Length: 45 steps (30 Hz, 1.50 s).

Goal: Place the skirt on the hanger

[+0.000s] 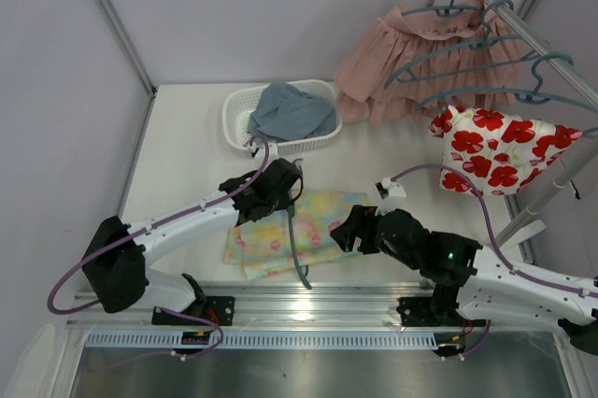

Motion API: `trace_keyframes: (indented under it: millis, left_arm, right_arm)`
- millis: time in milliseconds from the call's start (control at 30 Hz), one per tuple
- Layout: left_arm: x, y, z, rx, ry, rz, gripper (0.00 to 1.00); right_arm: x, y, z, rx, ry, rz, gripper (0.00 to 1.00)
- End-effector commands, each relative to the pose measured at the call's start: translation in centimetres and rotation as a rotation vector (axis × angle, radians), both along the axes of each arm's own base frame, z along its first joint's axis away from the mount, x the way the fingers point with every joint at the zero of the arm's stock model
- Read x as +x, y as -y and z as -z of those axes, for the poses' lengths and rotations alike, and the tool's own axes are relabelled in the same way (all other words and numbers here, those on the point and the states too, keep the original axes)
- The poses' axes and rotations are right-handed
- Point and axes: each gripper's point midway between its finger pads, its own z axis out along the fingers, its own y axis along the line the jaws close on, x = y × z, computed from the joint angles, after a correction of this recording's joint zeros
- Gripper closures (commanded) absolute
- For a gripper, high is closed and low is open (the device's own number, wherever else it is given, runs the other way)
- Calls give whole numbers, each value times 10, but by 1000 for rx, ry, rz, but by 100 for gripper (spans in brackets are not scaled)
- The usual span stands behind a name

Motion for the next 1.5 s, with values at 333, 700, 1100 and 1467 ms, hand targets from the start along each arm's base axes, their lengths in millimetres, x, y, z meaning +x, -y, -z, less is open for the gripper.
trace_keyframes:
  millis: [333,700,1100,1467]
  left_arm:
    - [-1,26,-17,30,-40,115,100]
    - [-2,22,-19,24,-42,74,98]
    - [-1,25,-22,6,-35,70,97]
    - [-4,15,-38,-7,6,90,63]
  right_arm:
    - [30,-103,2,115,182,-236,27]
    - [47,-131,29,209,140,-150,34]
    - [47,-151,56,194,102,-154,69]
    - [52,-137,60,263,66,-67,100]
